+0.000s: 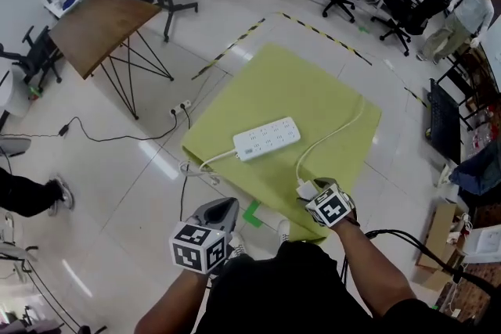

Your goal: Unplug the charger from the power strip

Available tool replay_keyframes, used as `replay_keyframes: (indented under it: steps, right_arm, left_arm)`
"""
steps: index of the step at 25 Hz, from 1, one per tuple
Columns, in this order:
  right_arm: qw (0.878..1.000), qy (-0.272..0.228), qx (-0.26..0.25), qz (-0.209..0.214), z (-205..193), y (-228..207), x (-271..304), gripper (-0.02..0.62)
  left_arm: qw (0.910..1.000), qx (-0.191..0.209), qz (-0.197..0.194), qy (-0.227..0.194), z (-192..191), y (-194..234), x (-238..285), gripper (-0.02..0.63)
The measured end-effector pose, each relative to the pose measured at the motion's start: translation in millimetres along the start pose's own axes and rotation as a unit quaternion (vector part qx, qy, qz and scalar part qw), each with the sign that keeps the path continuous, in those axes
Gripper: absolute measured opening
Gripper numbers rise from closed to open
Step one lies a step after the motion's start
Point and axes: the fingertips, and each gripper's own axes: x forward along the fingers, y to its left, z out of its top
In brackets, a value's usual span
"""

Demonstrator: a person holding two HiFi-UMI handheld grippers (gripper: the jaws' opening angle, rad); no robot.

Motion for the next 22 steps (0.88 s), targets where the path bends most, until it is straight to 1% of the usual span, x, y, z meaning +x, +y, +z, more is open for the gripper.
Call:
replay_keyframes:
  steps: [2, 3, 4, 5, 6, 7, 8, 9, 10, 11, 12, 13, 14, 15, 16, 17, 18, 19, 20, 21, 22]
  right_arm:
    - [0.998, -0.039, 0.044, 0.004, 4, 9, -19, 0.316]
    - [0.995, -0.066, 0.075, 0.012, 7, 15, -29, 0.310]
    - [0.988, -0.098, 0.113, 0.024, 10, 21, -40, 0.301]
    - [0.977, -0.136, 0.157, 0.040, 13, 27, -52, 0.280]
    - [0.961, -0.178, 0.205, 0.059, 16, 32, -65, 0.248]
    - [0.937, -0.224, 0.254, 0.080, 18, 36, -80, 0.192]
    - [0.909, -0.269, 0.302, 0.101, 19, 39, -96, 0.106]
    - [0.878, -0.309, 0.345, 0.124, 19, 41, -110, 0.000]
    - [0.848, -0.339, 0.380, 0.149, 18, 44, -123, 0.000]
    - [0.822, -0.360, 0.404, 0.175, 16, 49, -134, 0.000]
    - [0.802, -0.375, 0.419, 0.200, 13, 55, -144, 0.000]
    - [0.787, -0.388, 0.426, 0.222, 9, 61, -154, 0.000]
    - [0.775, -0.399, 0.426, 0.242, 5, 68, -164, 0.000]
    - [0.766, -0.411, 0.420, 0.261, 2, 76, -176, 0.000]
    - [0.761, -0.421, 0.408, 0.279, 0, 83, -188, 0.000]
    - [0.759, -0.429, 0.393, 0.294, -2, 91, -200, 0.000]
    - [0.760, -0.434, 0.374, 0.306, -6, 99, -212, 0.000]
    - [0.766, -0.434, 0.354, 0.314, -10, 106, -223, 0.001]
    - [0.776, -0.432, 0.333, 0.317, -16, 113, -233, 0.001]
    - [0.790, -0.428, 0.308, 0.313, -24, 120, -243, 0.000]
    - [0.809, -0.421, 0.279, 0.301, -35, 126, -252, 0.000]
  left_arm:
    - [0.9998, 0.007, -0.016, 0.007, -4, -4, 2, 0.008]
    - [0.9996, 0.013, -0.023, 0.011, -5, -7, 3, 0.008]
    - [0.9992, 0.019, -0.031, 0.016, -6, -9, 4, 0.007]
    - [0.9987, 0.026, -0.039, 0.021, -8, -13, 5, 0.007]
    - [0.9981, 0.033, -0.047, 0.026, -9, -18, 6, 0.006]
    - [0.9973, 0.041, -0.054, 0.029, -11, -23, 7, 0.008]
    - [0.9965, 0.049, -0.060, 0.031, -11, -29, 8, 0.008]
    - [0.9959, 0.057, -0.063, 0.032, -11, -36, 9, 0.007]
    - [0.9955, 0.062, -0.065, 0.030, -11, -42, 9, 0.007]
    - [0.9954, 0.064, -0.065, 0.027, -11, -50, 8, 0.008]
    - [0.9955, 0.065, -0.066, 0.023, -11, -58, 6, 0.008]
    - [0.9956, 0.064, -0.065, 0.020, -14, -67, 3, 0.008]
    - [0.9956, 0.065, -0.065, 0.018, -17, -76, -1, 0.008]
    - [0.9956, 0.066, -0.064, 0.017, -22, -85, -4, 0.007]
    - [0.9957, 0.067, -0.062, 0.015, -27, -94, -8, 0.008]
    - [0.9960, 0.067, -0.058, 0.013, -33, -104, -12, 0.008]
    - [0.9964, 0.065, -0.054, 0.009, -38, -114, -15, 0.008]
    - [0.9970, 0.060, -0.048, 0.002, -43, -124, -19, 0.008]
    - [0.9977, 0.055, -0.040, -0.006, -47, -136, -22, 0.008]
    - [0.9982, 0.049, -0.033, -0.015, -52, -149, -26, 0.008]
    - [0.9984, 0.043, -0.026, -0.024, -57, -163, -29, 0.007]
